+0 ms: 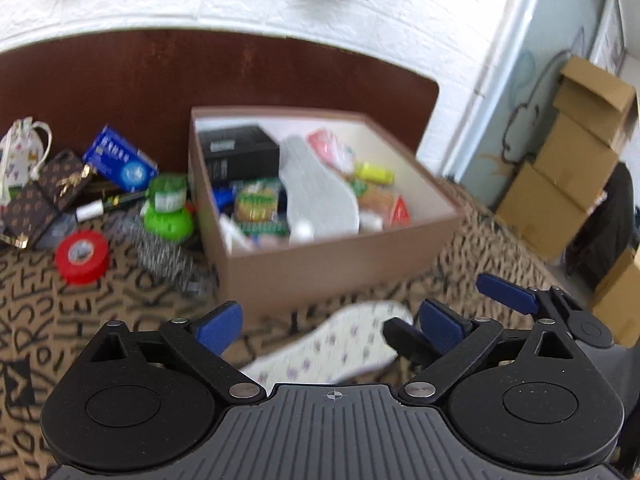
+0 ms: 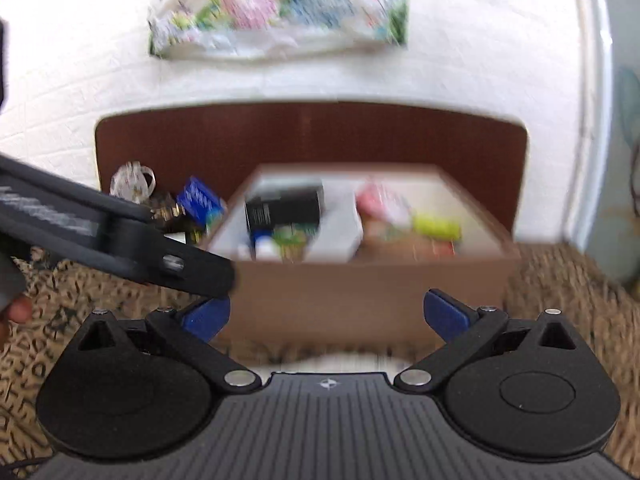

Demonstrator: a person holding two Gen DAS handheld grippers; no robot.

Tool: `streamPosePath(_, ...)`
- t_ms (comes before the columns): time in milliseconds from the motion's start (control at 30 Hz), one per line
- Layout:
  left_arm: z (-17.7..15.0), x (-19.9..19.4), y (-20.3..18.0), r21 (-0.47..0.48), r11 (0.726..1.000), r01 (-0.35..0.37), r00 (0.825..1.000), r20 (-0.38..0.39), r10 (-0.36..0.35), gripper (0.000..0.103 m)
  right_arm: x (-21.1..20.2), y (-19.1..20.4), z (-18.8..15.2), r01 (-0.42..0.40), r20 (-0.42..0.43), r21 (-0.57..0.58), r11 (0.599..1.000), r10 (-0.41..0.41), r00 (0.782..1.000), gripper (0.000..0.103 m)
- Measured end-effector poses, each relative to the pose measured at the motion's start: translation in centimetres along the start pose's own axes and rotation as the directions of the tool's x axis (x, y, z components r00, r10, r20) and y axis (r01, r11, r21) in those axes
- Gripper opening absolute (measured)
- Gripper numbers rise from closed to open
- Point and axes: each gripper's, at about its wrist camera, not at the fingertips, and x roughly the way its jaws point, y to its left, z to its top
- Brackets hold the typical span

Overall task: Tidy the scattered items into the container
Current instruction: 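Release the insole in the box and move the left gripper to the floral insole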

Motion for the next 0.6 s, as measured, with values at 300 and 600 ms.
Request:
streamPosePath(300,-4.5,5.2,2.4,-0.006,0.999,-0.04,0.991,-0.13,0.039,0.099,1.1,-1.6,-6.4,0.038,-0.195,0.172,0.984,-0.004,0.981,0.101)
streamPosePath(600,-5.1,8.8,3.9,0.065,0.998,-0.014,0.975,-0.222,0.028,0.088,3.0,-4.5,-7.0,0.009,-0.218,0.364,0.931,0.076,0.973,0.072)
